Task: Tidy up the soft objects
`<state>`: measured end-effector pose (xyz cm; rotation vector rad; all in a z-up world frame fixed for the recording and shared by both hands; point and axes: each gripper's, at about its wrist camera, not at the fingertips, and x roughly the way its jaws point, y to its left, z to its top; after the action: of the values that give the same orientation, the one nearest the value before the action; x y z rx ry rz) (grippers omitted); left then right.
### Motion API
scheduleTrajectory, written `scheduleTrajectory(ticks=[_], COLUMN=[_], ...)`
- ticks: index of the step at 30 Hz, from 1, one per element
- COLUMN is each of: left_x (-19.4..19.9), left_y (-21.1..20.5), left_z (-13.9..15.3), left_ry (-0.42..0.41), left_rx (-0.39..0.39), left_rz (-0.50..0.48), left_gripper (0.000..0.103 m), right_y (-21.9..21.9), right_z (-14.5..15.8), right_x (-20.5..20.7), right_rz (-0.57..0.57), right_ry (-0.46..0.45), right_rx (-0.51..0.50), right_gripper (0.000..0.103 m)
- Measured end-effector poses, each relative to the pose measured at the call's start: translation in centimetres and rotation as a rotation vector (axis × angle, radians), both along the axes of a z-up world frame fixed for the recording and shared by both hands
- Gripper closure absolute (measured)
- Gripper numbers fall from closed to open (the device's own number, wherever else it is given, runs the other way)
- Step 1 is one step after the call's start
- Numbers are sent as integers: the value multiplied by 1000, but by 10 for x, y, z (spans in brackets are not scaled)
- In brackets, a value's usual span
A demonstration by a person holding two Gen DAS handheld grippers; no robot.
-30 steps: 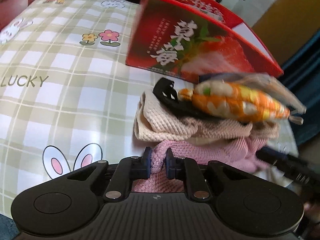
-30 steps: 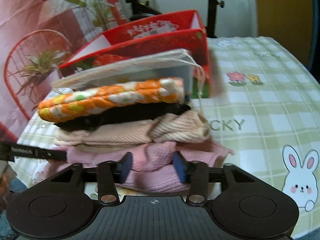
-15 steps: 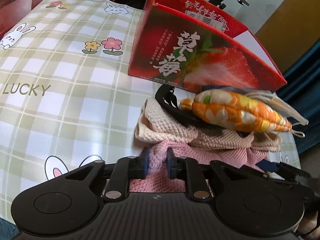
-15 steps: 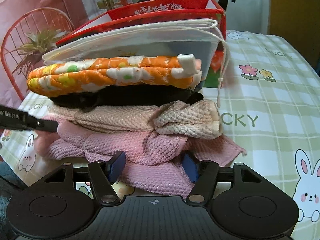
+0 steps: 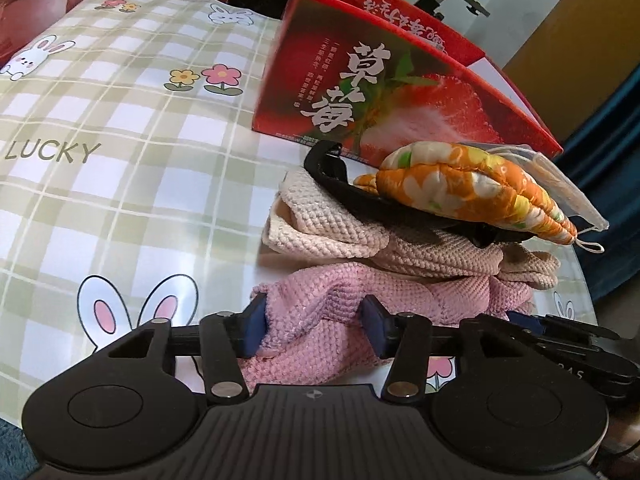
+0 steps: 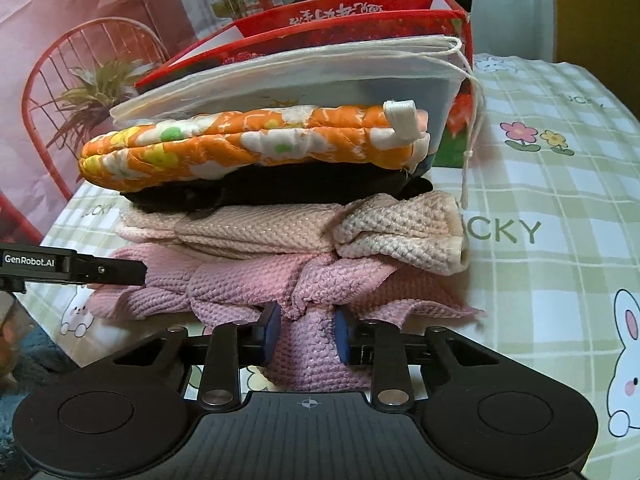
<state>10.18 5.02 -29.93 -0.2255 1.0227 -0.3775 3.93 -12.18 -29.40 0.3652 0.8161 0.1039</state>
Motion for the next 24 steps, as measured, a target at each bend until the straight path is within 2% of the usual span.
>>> scheduleTrajectory(ticks=[2,5,11,19,24], left_x=[-1,-5,-13,-28,-32], left_y=[-1,2,4,8,6], left_z=[-1,-1,11,39,53], left_ry=[-9,-19,-82,-224,-285], left_rx=[11,-9,3,-11,-14], left_rz=[7,19,41,50,39], left_gripper=[70,84,89,89,89], right_y=[-1,-1,2,2,-5], right_z=[-1,-2,8,37,46], right_x=[1,0,-8,-24,-28], right_rz=[11,29,51,62,46], right_ry=[-1,-3,-72,-227,-268], right_rx=[8,27,23,-24,-24], right_gripper=[81,86,89,90,90])
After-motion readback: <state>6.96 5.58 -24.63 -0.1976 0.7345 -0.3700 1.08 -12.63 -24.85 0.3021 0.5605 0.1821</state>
